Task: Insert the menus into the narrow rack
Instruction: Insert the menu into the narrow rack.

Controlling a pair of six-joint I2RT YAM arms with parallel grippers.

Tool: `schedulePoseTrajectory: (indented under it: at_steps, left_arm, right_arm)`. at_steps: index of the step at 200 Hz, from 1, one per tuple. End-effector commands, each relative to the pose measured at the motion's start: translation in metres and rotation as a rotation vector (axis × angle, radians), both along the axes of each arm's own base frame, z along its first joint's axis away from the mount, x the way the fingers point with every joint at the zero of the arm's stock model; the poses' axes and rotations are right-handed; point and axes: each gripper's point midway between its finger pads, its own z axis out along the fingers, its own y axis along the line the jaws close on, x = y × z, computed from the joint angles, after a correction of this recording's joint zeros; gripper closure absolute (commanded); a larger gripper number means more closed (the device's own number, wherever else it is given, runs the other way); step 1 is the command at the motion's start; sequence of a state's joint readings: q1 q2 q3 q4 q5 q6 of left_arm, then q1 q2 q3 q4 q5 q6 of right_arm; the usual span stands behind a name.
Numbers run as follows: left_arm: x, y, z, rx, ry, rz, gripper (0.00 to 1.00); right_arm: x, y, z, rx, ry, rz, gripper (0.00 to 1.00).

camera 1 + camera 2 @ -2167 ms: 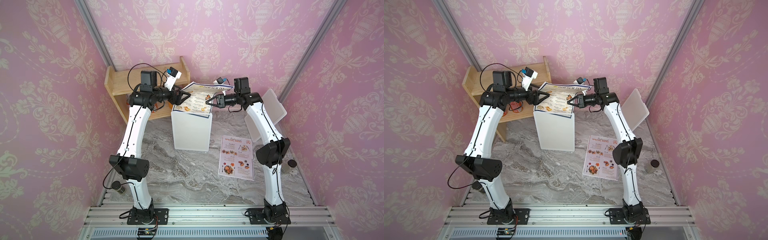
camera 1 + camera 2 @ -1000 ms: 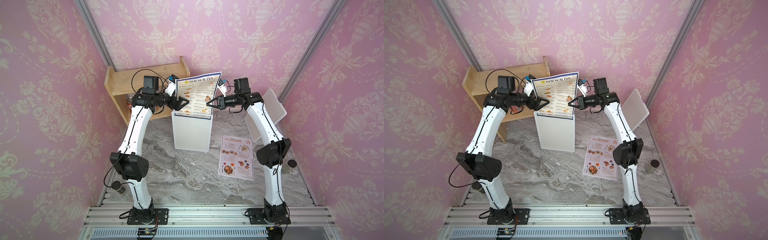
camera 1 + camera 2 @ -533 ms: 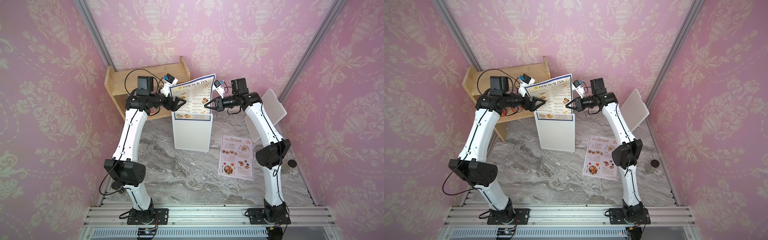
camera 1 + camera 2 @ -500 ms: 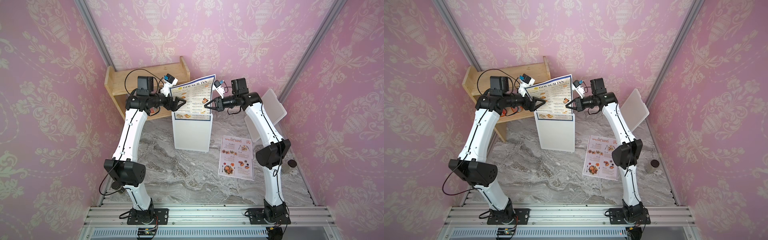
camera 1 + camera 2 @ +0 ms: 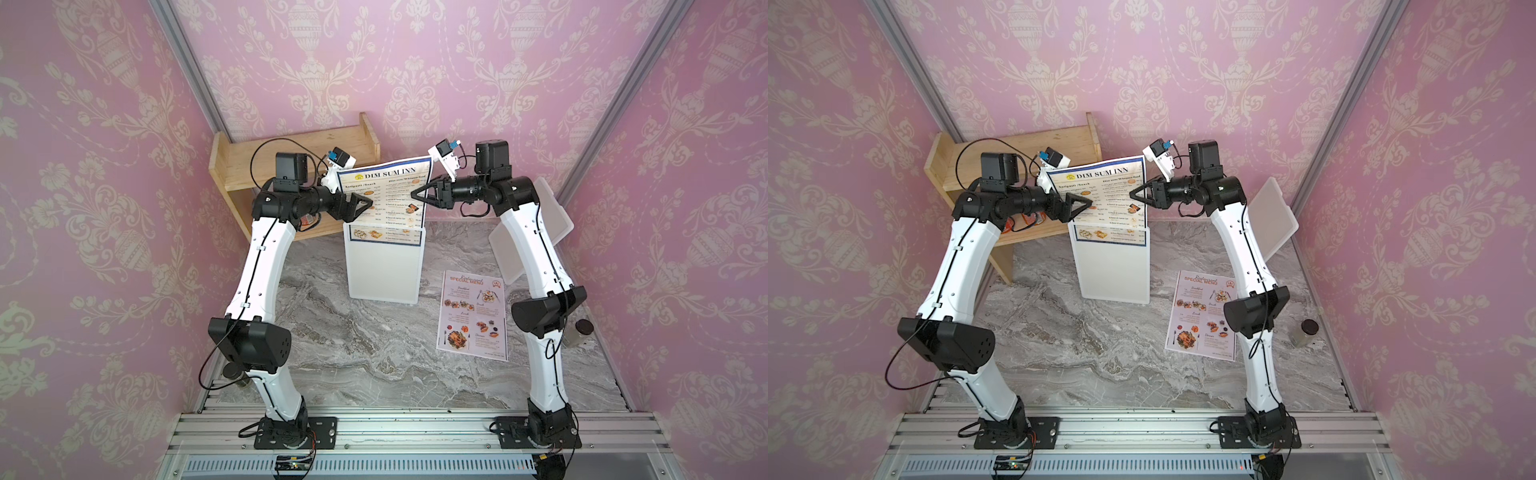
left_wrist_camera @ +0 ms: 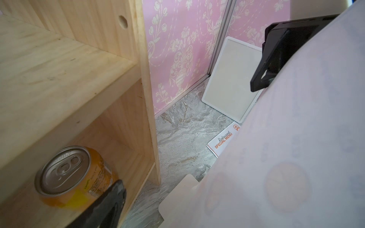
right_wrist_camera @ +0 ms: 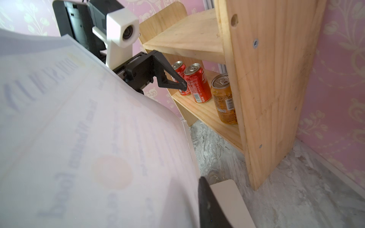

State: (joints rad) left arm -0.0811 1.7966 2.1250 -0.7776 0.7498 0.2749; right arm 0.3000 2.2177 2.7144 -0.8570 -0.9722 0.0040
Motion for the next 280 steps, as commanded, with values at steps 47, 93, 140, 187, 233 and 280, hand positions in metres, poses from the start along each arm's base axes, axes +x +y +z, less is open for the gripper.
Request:
schedulePoseTrajectory:
  at_steps: [47,93,140,187,233,280]
  left_arm:
    - [0.004,0.004,0.008,-0.005,-0.026,0.016,0.01]
    - [0.001,0.013,0.012,0.004,-0.042,0.039,0.01]
    - [0.000,0.016,0.009,-0.012,-0.042,0.046,0.01]
    - [0.001,0.014,0.006,-0.024,-0.036,0.037,0.01]
    - [-0.001,0.014,0.000,-0.022,-0.026,0.033,0.01]
    - [-0.002,0.013,0.002,-0.028,-0.031,0.027,0.01]
  right_arm:
    - [-0.010,0.006,-0.016,-0.032,0.042,0.029,1.00]
    - [-0.013,0.005,-0.025,-0.054,0.064,0.032,1.00]
    - [-0.013,0.004,-0.044,-0.082,0.099,0.029,1.00]
    - [-0.015,0.001,-0.054,-0.113,0.106,0.013,1.00]
    - [-0.020,-0.003,-0.059,-0.127,0.108,0.004,0.85]
    - [-0.010,0.001,-0.038,-0.098,0.070,-0.009,0.59]
